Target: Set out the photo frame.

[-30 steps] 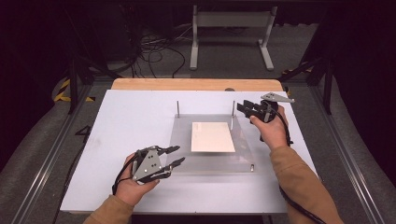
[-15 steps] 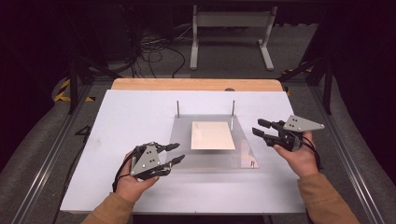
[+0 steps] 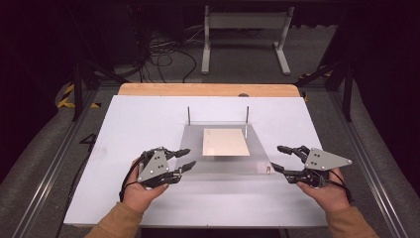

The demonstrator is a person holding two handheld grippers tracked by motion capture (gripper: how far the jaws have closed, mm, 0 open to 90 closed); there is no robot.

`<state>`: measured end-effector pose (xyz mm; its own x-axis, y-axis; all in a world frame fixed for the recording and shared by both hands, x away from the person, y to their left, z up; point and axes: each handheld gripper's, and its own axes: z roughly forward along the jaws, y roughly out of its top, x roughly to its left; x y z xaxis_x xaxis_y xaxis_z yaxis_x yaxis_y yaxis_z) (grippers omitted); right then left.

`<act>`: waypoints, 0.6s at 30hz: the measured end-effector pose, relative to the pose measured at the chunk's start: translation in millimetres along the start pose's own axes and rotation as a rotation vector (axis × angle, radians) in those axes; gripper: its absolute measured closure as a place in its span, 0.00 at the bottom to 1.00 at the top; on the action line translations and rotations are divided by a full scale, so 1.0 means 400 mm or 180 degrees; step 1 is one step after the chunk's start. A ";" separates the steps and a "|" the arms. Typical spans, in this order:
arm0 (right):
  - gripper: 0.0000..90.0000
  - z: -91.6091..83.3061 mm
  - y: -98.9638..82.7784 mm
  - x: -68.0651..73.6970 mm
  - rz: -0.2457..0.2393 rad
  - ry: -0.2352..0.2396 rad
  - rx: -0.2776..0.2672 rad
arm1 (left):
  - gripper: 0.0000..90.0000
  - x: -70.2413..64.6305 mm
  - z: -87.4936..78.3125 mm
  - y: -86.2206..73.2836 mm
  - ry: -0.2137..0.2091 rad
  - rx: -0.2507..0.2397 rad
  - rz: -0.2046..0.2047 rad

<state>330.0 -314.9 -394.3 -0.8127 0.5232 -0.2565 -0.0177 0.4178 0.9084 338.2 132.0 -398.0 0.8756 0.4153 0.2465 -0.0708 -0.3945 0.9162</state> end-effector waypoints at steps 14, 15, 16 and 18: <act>0.40 0.034 0.050 0.002 -0.0188 -0.0086 -0.0227 | 0.62 0.052 0.004 0.054 0.0188 -0.0220 -0.0038; 0.40 0.037 0.053 -0.001 -0.0197 -0.0096 -0.0243 | 0.62 0.056 0.005 0.058 0.0200 -0.0239 -0.0052; 0.40 0.040 0.056 -0.003 -0.0185 -0.0109 -0.0258 | 0.62 0.058 0.007 0.061 0.0198 -0.0267 -0.0078; 0.39 0.044 0.059 -0.006 -0.0180 -0.0129 -0.0273 | 0.62 0.061 0.010 0.066 0.0195 -0.0288 -0.0093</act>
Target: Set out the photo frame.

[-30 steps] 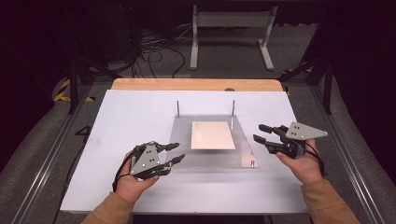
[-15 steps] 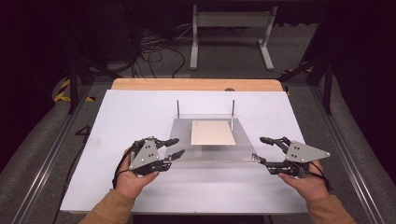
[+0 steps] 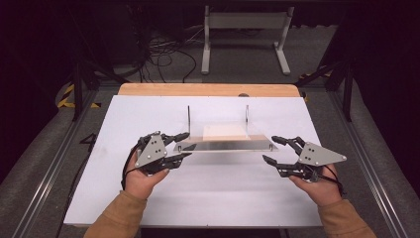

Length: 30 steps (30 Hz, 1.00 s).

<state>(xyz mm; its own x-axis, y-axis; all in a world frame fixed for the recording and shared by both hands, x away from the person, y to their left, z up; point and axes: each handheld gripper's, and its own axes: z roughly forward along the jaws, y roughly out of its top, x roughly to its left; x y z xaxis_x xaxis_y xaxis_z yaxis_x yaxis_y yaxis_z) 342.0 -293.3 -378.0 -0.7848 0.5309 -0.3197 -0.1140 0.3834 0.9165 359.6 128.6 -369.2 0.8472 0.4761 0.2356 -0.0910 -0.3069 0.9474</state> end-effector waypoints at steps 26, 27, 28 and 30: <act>0.52 0.123 0.047 -0.096 0.0321 -0.0290 -0.0364 | 0.58 0.070 0.046 0.036 0.0283 -0.0273 -0.0331; 0.53 0.126 0.047 -0.098 0.0326 -0.0289 -0.0368 | 0.58 0.072 0.053 0.030 0.0285 -0.0244 -0.0356; 0.55 0.129 0.048 -0.100 0.0323 -0.0288 -0.0365 | 0.57 0.073 0.057 0.026 0.0303 -0.0226 -0.0352; 0.56 0.133 0.048 -0.102 0.0310 -0.0295 -0.0363 | 0.57 0.075 0.065 0.016 0.0327 -0.0196 -0.0370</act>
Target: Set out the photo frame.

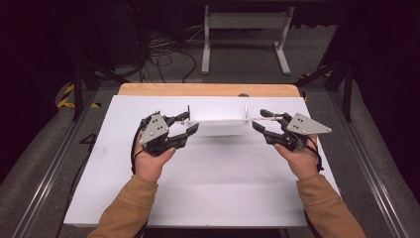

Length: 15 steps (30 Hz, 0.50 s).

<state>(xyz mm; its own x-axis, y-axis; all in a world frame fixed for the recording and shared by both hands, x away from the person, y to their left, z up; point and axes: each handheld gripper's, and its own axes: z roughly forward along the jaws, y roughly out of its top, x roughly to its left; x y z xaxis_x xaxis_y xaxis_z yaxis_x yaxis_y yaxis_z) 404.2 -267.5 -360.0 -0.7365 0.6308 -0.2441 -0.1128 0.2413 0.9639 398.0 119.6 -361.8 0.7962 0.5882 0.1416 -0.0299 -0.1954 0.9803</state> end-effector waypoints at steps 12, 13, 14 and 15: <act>0.63 0.006 0.012 -0.001 -0.0443 -0.0175 0.0087 | 0.60 -0.001 0.010 0.015 0.0180 0.0052 0.0178; 0.63 0.006 0.013 -0.002 -0.0483 -0.0188 0.0087 | 0.61 0.000 0.012 0.018 0.0180 0.0048 0.0170; 0.63 0.007 0.014 -0.002 -0.0495 -0.0209 0.0065 | 0.61 0.001 0.011 0.022 0.0189 0.0050 0.0192; 0.63 0.007 0.015 -0.003 -0.0503 -0.0219 0.0051 | 0.61 0.002 0.010 0.027 0.0185 0.0029 0.0180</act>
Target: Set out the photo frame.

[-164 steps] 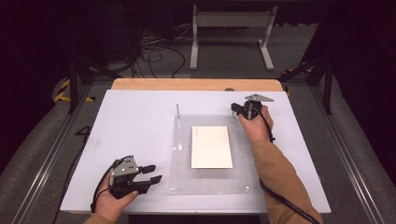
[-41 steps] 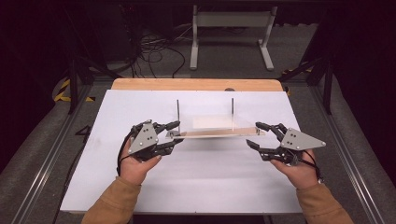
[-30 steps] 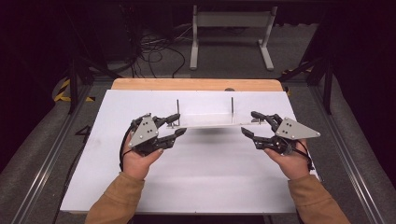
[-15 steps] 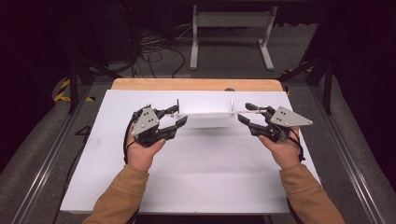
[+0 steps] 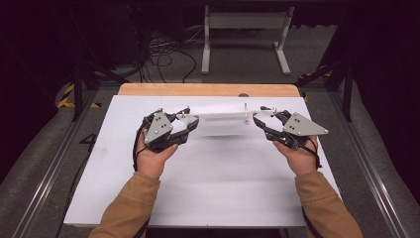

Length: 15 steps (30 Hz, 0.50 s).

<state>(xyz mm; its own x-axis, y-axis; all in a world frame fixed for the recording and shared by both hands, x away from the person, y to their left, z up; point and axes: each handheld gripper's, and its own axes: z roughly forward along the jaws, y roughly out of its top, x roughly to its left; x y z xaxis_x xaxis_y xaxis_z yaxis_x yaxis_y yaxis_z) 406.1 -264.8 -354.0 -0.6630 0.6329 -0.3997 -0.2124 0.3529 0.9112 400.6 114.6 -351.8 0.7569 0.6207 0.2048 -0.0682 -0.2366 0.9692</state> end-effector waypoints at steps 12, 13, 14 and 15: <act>0.65 -0.041 0.064 0.012 0.0121 0.0068 -0.0232 | 0.62 0.001 -0.046 0.062 -0.0014 -0.0223 -0.0089; 0.65 -0.047 0.073 0.013 0.0136 0.0082 -0.0241 | 0.62 0.001 -0.052 0.067 -0.0056 -0.0262 -0.0127; 0.65 -0.054 0.081 0.014 0.0200 0.0108 -0.0238 | 0.63 -0.003 -0.058 0.074 -0.0077 -0.0290 -0.0131; 0.65 -0.061 0.087 0.015 0.0240 0.0129 -0.0235 | 0.63 -0.008 -0.065 0.082 -0.0080 -0.0274 -0.0093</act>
<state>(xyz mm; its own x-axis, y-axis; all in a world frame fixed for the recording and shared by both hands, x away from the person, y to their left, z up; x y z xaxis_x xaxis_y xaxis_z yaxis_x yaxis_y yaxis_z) 377.2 -265.5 -322.4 -0.7073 0.6268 -0.3268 -0.2123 0.2527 0.9440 379.1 124.5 -317.0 0.7753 0.6072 0.1738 -0.1008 -0.1527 0.9831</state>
